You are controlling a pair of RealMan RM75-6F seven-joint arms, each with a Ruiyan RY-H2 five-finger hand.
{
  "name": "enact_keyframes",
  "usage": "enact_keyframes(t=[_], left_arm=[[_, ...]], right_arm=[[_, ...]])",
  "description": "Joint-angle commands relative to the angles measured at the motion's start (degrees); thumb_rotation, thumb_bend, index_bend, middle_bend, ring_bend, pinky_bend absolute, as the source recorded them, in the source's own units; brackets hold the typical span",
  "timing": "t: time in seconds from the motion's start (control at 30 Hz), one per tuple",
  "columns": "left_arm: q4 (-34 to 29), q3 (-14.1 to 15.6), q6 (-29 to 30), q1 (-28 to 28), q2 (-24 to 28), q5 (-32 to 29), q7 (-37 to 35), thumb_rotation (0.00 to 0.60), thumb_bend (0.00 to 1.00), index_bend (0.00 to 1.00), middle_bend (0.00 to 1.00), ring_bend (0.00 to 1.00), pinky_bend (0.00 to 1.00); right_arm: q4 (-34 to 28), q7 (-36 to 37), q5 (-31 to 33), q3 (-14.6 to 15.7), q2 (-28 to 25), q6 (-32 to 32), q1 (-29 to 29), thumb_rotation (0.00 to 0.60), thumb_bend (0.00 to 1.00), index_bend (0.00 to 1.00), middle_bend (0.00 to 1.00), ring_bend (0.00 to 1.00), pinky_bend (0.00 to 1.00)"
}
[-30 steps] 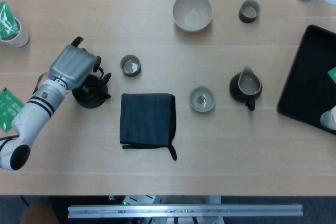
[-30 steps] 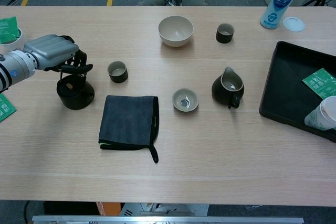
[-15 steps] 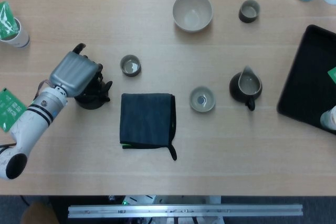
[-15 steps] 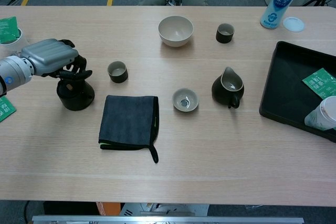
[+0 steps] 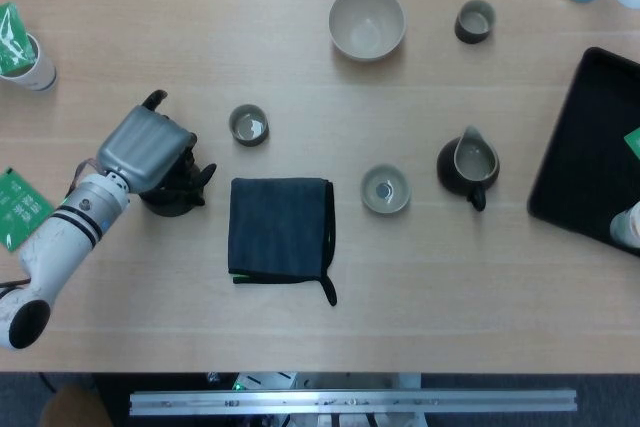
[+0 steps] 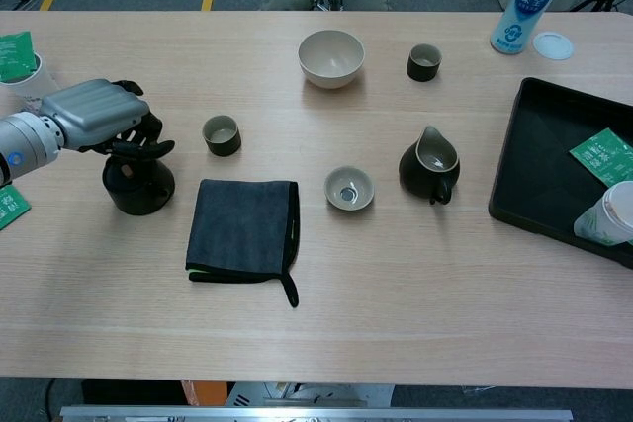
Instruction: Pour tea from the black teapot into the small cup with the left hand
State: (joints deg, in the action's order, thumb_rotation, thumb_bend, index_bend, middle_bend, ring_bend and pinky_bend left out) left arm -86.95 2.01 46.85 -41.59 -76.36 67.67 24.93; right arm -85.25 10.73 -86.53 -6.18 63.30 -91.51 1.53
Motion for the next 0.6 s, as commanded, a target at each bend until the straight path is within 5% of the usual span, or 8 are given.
enact_keyframes(t=[0.03, 0.6], left_arm=[[-0.48, 0.07, -0.06, -0.01, 0.12, 0.07, 0.18, 0.000, 0.33, 0.54, 0.60, 0.49, 0.11], [-1.71, 0.01, 0.48, -0.11, 0.81, 1.19, 0.79, 0.000, 0.33, 0.58, 0.65, 0.53, 0.11]], right_arm=[[0.00, -0.03, 0.03, -0.02, 0.02, 0.04, 0.01, 0.600, 0.11, 0.32, 0.34, 0.22, 0.28], [0.15, 0.05, 0.25, -0.10, 0.04, 0.12, -0.13, 0.600, 0.11, 0.32, 0.34, 0.22, 0.28]])
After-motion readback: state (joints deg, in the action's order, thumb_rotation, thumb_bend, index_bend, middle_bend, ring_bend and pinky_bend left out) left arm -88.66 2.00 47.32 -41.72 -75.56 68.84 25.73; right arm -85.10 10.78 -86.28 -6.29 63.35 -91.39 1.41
